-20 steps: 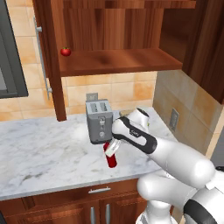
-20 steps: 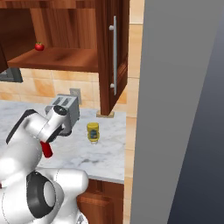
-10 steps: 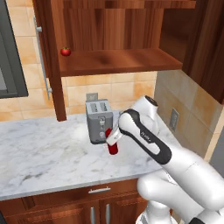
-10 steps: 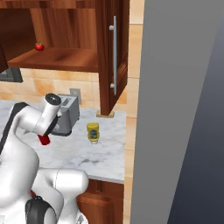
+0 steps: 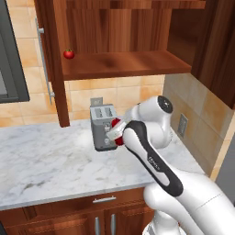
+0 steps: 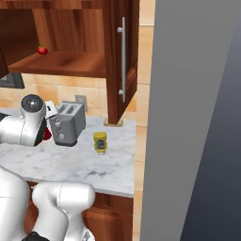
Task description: Pick the mustard and ketchup from the counter and place them in the cabinet.
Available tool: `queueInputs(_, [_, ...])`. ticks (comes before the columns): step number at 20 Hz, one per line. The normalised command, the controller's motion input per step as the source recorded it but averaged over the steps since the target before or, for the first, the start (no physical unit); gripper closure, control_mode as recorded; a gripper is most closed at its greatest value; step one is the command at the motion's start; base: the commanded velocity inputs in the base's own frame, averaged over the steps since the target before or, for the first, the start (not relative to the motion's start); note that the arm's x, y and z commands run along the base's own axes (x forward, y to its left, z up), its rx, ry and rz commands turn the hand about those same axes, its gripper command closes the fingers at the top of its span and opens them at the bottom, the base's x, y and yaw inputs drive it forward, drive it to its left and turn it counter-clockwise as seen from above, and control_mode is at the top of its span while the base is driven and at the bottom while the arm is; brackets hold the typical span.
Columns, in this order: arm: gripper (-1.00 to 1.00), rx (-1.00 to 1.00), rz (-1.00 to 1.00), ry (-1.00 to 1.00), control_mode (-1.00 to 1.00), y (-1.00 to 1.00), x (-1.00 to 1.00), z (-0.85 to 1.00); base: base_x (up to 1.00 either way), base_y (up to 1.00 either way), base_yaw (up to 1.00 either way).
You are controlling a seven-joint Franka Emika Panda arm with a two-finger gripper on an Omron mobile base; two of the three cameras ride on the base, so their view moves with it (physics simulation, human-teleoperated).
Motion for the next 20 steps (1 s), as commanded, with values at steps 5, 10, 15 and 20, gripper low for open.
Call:
queueInputs(5, [1.00, 0.03, -0.29, -0.14, -1.00, -0.09, 0.00, 0.83, 0.00, 0.00, 0.00])
queueInputs(10, [1.00, 0.06, -0.27, -0.11, -1.00, -0.16, 0.00, 0.90, 0.00, 0.00, 0.00])
queueInputs(15, [1.00, 0.11, -0.25, -0.09, -1.00, -0.21, 0.00, 0.95, 0.00, 0.00, 0.00])
queueInputs(20, [1.00, 0.19, -0.15, -0.07, -1.00, -0.48, 0.00, 0.85, 0.00, 0.00, 0.00])
